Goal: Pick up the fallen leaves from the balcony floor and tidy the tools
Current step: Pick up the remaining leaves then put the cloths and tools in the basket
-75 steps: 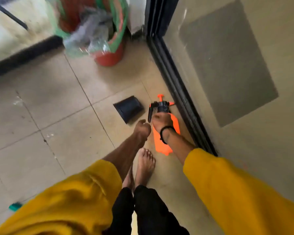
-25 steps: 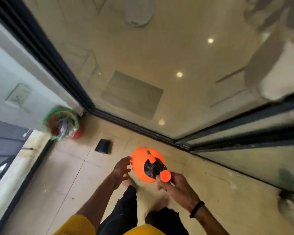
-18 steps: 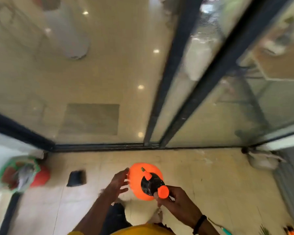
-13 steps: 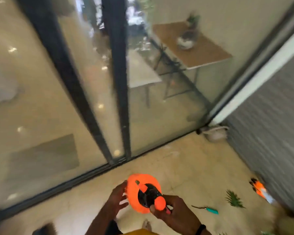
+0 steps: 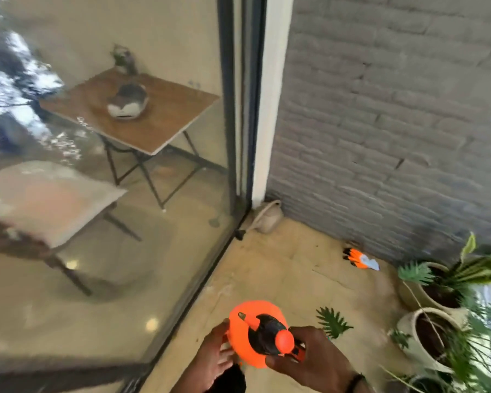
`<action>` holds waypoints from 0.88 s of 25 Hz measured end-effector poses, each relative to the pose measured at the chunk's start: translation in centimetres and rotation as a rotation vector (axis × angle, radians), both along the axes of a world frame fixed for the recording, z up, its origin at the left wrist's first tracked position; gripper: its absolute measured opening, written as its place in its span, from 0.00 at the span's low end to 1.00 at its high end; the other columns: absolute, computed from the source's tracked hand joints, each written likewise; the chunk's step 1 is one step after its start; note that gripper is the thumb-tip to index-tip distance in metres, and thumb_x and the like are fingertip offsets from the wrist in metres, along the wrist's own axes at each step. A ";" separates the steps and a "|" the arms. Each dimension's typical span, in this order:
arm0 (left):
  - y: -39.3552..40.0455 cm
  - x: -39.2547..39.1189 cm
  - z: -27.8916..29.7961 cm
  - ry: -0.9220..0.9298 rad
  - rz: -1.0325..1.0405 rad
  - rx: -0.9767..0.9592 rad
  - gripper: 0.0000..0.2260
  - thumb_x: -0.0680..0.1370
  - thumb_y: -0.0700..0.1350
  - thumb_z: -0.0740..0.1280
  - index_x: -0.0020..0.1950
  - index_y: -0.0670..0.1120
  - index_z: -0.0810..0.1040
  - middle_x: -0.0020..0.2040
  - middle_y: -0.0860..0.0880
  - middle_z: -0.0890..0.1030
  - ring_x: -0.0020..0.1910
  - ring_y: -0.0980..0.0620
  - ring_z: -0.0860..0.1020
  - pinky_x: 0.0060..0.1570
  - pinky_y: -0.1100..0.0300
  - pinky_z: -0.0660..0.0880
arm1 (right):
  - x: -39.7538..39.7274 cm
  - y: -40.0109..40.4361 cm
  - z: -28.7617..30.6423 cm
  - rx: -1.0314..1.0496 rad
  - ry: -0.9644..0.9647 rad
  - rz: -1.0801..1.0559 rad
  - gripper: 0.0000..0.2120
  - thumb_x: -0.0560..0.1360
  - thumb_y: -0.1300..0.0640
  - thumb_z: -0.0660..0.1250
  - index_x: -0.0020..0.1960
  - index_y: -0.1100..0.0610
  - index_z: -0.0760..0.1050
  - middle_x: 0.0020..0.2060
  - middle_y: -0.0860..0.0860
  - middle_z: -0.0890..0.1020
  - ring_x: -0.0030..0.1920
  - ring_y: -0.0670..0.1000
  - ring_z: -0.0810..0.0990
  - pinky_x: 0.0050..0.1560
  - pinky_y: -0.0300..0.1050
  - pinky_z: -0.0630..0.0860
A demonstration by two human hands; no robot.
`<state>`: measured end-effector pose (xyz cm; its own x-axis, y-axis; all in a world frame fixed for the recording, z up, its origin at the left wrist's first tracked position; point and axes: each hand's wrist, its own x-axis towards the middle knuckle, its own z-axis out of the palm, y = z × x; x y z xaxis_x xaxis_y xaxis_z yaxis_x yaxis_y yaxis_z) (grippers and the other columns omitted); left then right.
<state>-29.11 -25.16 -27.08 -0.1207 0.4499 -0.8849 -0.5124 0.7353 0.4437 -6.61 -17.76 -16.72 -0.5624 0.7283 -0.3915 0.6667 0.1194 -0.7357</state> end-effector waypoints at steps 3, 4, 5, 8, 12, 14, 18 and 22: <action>9.3 0.2 -1.0 -0.059 -0.128 -0.074 0.29 0.68 0.62 0.72 0.63 0.46 0.78 0.60 0.44 0.81 0.60 0.41 0.79 0.56 0.50 0.73 | 0.2 6.9 -1.0 0.008 -0.072 -0.112 0.31 0.63 0.27 0.71 0.41 0.56 0.78 0.31 0.48 0.78 0.31 0.43 0.69 0.33 0.38 0.62; 12.7 0.3 -1.0 -0.058 -0.153 -0.059 0.25 0.74 0.61 0.70 0.62 0.45 0.78 0.59 0.44 0.81 0.57 0.41 0.79 0.58 0.50 0.73 | 0.2 9.0 -1.2 0.021 -0.101 -0.131 0.32 0.63 0.26 0.70 0.41 0.56 0.77 0.31 0.49 0.78 0.30 0.43 0.69 0.33 0.38 0.62; 15.6 0.8 -0.9 -0.053 -0.159 -0.046 0.20 0.79 0.59 0.66 0.61 0.45 0.78 0.56 0.45 0.82 0.52 0.43 0.80 0.54 0.52 0.74 | 0.4 11.1 -1.5 0.042 -0.139 -0.131 0.31 0.63 0.27 0.70 0.40 0.56 0.77 0.30 0.49 0.77 0.30 0.43 0.70 0.32 0.36 0.62; 23.2 1.9 -1.2 -0.079 -0.234 -0.070 0.15 0.82 0.57 0.61 0.54 0.46 0.77 0.48 0.46 0.81 0.40 0.47 0.76 0.40 0.58 0.69 | 1.3 17.2 -2.4 0.038 -0.199 -0.208 0.21 0.63 0.35 0.74 0.35 0.52 0.73 0.26 0.46 0.74 0.28 0.41 0.70 0.29 0.34 0.63; 33.9 4.0 -3.1 -0.041 -0.339 -0.090 0.17 0.82 0.59 0.61 0.58 0.47 0.77 0.55 0.44 0.81 0.45 0.45 0.79 0.43 0.57 0.73 | 3.2 26.7 -5.1 0.015 -0.219 -0.236 0.20 0.65 0.45 0.76 0.29 0.48 0.66 0.24 0.46 0.70 0.27 0.40 0.70 0.28 0.34 0.61; 37.5 4.8 -4.3 0.003 -0.345 -0.104 0.15 0.84 0.57 0.58 0.59 0.49 0.76 0.51 0.46 0.81 0.43 0.46 0.78 0.47 0.56 0.72 | 3.9 31.1 -6.6 0.018 -0.234 -0.189 0.21 0.66 0.46 0.76 0.29 0.46 0.63 0.24 0.44 0.68 0.29 0.39 0.71 0.29 0.33 0.61; 43.1 6.9 -5.7 -0.001 -0.278 -0.026 0.14 0.81 0.56 0.63 0.63 0.50 0.75 0.52 0.49 0.82 0.47 0.46 0.80 0.54 0.52 0.72 | 5.6 39.5 -8.5 0.040 -0.239 -0.081 0.19 0.68 0.45 0.75 0.33 0.43 0.64 0.29 0.40 0.67 0.35 0.43 0.68 0.32 0.36 0.61; 49.1 8.2 -5.8 0.012 -0.258 -0.034 0.17 0.79 0.56 0.66 0.67 0.53 0.75 0.61 0.46 0.82 0.54 0.44 0.82 0.53 0.52 0.75 | 6.1 47.0 -9.6 0.027 -0.262 -0.010 0.17 0.70 0.45 0.76 0.38 0.47 0.67 0.34 0.43 0.70 0.39 0.48 0.70 0.35 0.39 0.61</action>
<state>-20.95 23.93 -32.89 -0.0158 0.4372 -0.8992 -0.3007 0.8556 0.4213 -0.52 29.26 -26.29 -0.4374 0.7456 -0.5028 0.8353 0.1296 -0.5343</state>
